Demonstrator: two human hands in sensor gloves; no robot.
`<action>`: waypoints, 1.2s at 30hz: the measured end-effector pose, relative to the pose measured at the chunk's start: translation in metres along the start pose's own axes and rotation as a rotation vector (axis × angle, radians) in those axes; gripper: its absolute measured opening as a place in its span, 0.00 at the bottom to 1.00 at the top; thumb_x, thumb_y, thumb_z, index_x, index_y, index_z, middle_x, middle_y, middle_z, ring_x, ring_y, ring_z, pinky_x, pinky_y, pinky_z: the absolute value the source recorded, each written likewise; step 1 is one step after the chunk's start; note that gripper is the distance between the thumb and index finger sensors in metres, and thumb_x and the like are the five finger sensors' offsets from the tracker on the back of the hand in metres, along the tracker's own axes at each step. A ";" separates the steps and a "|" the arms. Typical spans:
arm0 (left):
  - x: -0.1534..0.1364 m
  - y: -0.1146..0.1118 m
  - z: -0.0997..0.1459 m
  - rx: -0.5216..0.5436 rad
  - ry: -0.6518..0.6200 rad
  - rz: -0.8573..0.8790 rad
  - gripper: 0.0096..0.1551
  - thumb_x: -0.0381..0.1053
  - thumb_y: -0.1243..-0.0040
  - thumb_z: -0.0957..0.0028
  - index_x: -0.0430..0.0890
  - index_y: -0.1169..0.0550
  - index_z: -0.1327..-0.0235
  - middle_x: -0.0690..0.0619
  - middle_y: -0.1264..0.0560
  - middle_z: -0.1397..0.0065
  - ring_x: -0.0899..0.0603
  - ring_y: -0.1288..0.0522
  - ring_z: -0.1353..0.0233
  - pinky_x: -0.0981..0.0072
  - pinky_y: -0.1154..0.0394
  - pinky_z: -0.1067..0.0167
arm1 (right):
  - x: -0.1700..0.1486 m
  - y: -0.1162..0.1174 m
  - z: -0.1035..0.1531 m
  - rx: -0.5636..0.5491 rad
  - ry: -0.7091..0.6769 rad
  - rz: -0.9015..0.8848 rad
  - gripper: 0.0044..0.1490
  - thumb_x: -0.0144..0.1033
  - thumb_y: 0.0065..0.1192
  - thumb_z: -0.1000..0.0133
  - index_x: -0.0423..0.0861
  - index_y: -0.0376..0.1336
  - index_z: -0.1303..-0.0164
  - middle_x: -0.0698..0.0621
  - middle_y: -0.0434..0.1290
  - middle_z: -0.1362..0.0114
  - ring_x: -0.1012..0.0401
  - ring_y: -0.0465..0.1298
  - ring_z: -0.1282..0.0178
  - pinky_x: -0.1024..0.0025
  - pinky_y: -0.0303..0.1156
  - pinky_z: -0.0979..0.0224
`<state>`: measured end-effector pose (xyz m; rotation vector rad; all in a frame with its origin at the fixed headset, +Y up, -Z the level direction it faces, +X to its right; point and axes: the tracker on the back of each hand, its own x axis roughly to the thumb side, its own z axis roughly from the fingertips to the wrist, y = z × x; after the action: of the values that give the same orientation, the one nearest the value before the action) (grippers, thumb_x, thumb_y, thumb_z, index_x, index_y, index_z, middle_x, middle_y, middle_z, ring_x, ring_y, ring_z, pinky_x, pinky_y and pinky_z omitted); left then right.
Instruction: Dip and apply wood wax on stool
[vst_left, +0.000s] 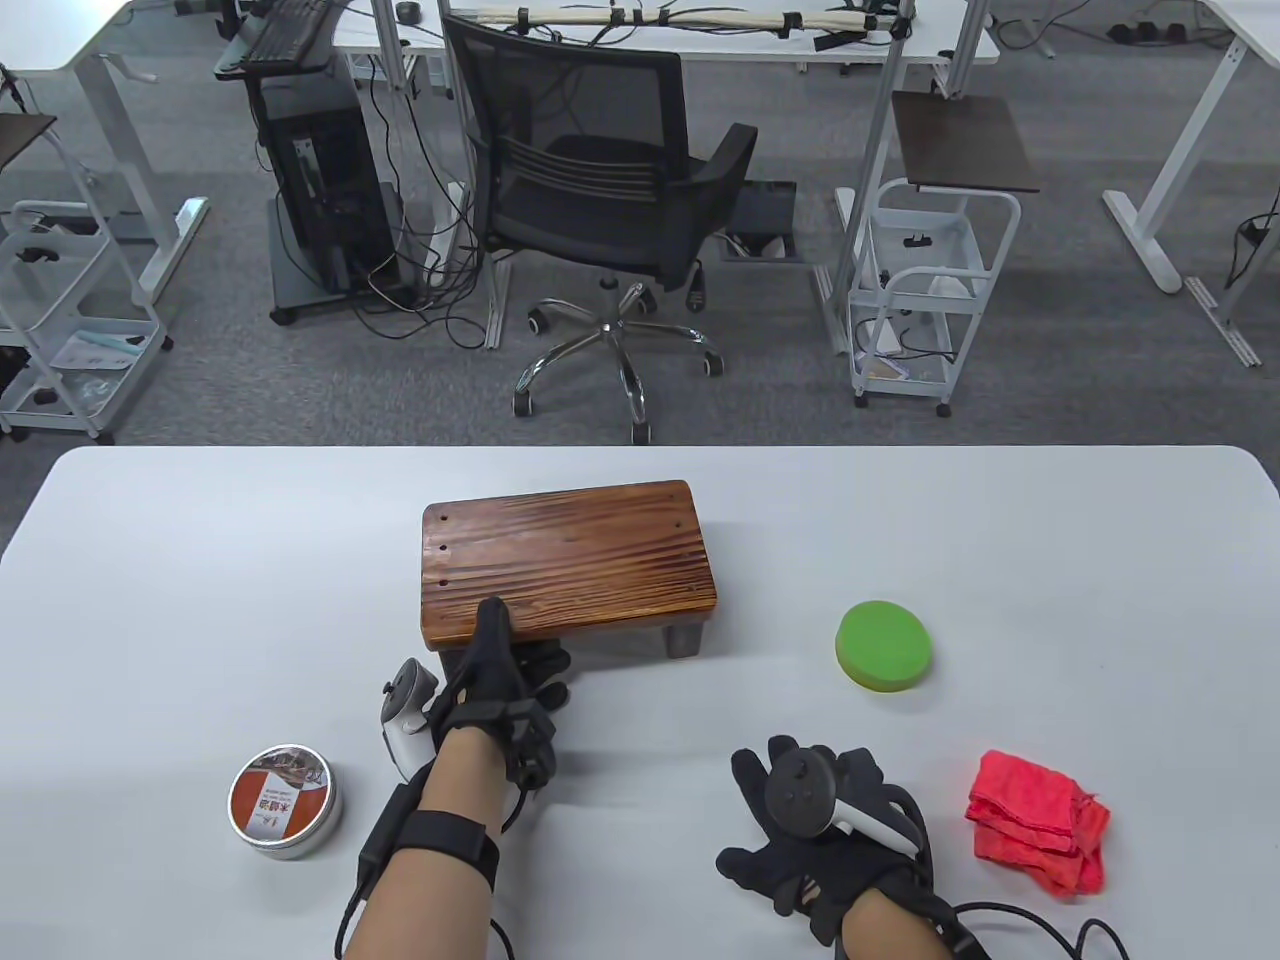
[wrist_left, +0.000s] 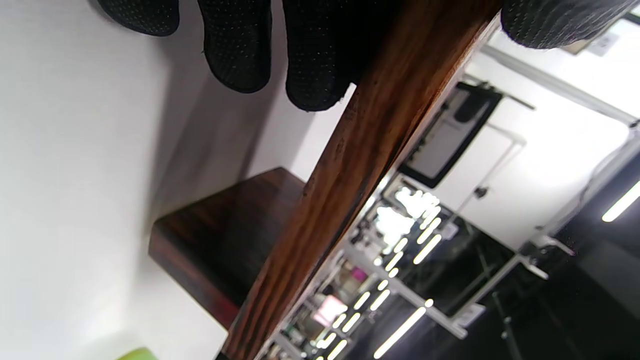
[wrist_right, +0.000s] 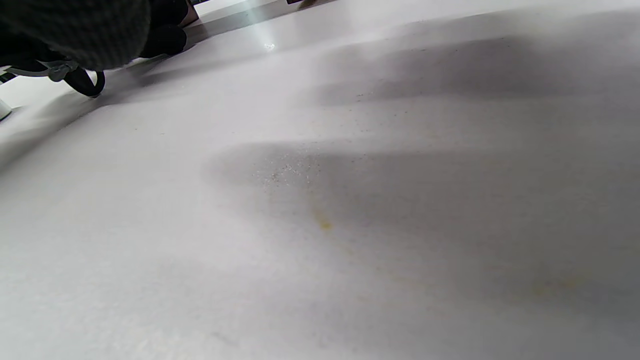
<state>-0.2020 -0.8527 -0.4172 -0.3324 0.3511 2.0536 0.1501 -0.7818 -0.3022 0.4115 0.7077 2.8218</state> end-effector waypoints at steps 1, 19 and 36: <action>0.000 0.000 0.000 0.003 -0.004 -0.002 0.47 0.82 0.46 0.47 0.54 0.30 0.23 0.55 0.24 0.28 0.35 0.35 0.19 0.23 0.41 0.26 | 0.000 0.000 0.000 0.000 0.000 -0.001 0.67 0.79 0.58 0.51 0.57 0.33 0.14 0.40 0.32 0.10 0.33 0.37 0.14 0.20 0.32 0.30; 0.003 -0.016 0.013 -0.002 -0.096 -0.049 0.47 0.81 0.44 0.45 0.47 0.27 0.28 0.51 0.21 0.35 0.41 0.31 0.19 0.29 0.38 0.25 | -0.011 -0.007 0.000 -0.017 0.001 -0.052 0.66 0.78 0.58 0.51 0.57 0.34 0.14 0.40 0.33 0.10 0.33 0.38 0.14 0.20 0.32 0.30; -0.019 -0.037 0.056 -0.050 -0.098 -0.053 0.47 0.80 0.43 0.45 0.46 0.27 0.29 0.50 0.21 0.37 0.41 0.30 0.20 0.30 0.37 0.24 | -0.016 -0.010 0.007 -0.064 0.008 -0.076 0.66 0.78 0.58 0.50 0.56 0.34 0.14 0.40 0.34 0.10 0.33 0.39 0.15 0.20 0.32 0.30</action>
<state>-0.1654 -0.8289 -0.3626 -0.2671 0.2298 2.0213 0.1689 -0.7747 -0.3049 0.3542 0.6188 2.7677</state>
